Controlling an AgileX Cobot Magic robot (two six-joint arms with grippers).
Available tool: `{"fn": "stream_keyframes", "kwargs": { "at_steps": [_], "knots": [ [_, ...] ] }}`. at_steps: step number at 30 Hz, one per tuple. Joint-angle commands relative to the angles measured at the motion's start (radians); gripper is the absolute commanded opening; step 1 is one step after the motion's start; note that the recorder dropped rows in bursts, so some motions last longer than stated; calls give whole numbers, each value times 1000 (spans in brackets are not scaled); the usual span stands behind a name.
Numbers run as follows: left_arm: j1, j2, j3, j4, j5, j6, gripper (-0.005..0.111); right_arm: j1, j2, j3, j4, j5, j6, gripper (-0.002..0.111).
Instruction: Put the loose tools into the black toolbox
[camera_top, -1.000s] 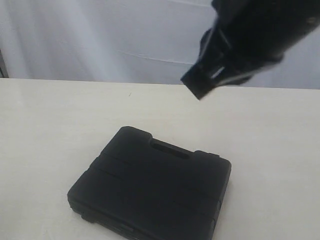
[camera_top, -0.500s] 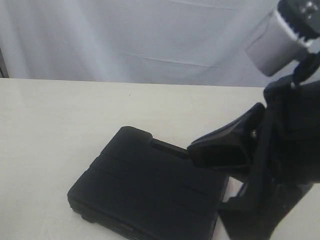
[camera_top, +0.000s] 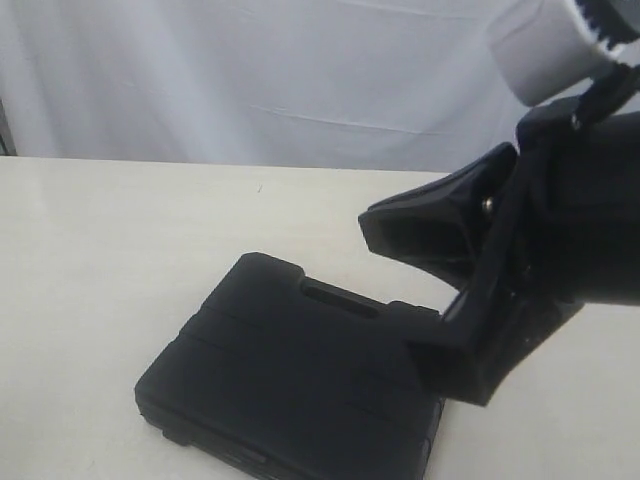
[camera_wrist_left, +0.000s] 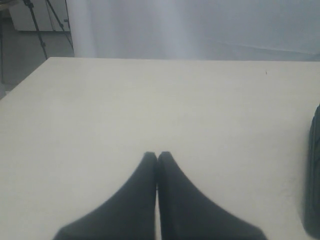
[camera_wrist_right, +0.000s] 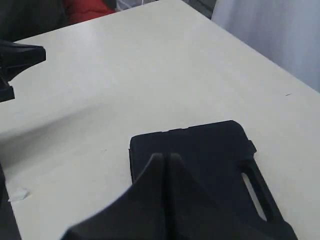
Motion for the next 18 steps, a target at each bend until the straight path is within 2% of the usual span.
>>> {"fn": "stream_keyframes", "kwargs": {
  "at_steps": [1,4,7,8,12,15,18],
  "knots": [
    [-5,-1,3,0,-5,-6,0,-68,-10,5,6,-22,4,-1],
    [-5,-1,3,0,-5,-6,0,-160,-10,5,111,-26,-15,-1],
    [-5,-1,3,0,-5,-6,0,-267,-19,5,225,-48,-150,-1],
    [-5,-1,3,0,-5,-6,0,-340,-36,8,291,-63,-246,-1],
    [-5,-1,3,0,-5,-6,0,-462,-108,72,367,-173,-323,-1],
    [-5,-1,3,0,-5,-6,0,-507,-186,198,365,-309,-326,-1],
    [-5,-1,3,0,-5,-6,0,-507,-220,301,337,-423,-326,-1]
  ]
}}
